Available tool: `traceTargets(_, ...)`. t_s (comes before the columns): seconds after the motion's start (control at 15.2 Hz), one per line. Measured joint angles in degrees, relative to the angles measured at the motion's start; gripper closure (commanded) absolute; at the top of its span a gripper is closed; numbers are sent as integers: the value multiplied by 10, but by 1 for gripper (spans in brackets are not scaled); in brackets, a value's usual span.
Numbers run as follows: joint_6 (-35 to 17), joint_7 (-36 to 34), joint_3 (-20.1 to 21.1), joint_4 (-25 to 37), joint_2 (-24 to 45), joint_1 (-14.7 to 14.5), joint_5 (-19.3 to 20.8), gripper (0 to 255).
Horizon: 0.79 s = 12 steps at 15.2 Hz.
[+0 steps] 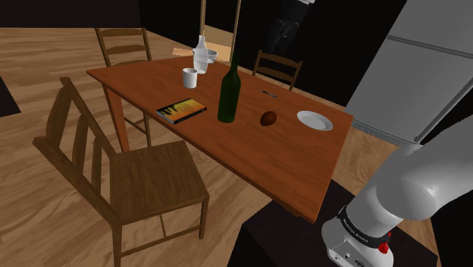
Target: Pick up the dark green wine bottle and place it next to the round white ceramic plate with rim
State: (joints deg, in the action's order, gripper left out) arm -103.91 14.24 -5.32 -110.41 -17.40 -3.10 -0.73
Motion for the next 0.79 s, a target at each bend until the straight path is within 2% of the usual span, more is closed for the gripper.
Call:
traceTargets(0.4,10,38,-9,136,144,-5,-18,0)
traceTargets(0.66,25,60,-9,242,248,-4,-31,0)
traceTargets(0.79,50,68,-7,315,302,-3,-37,0)
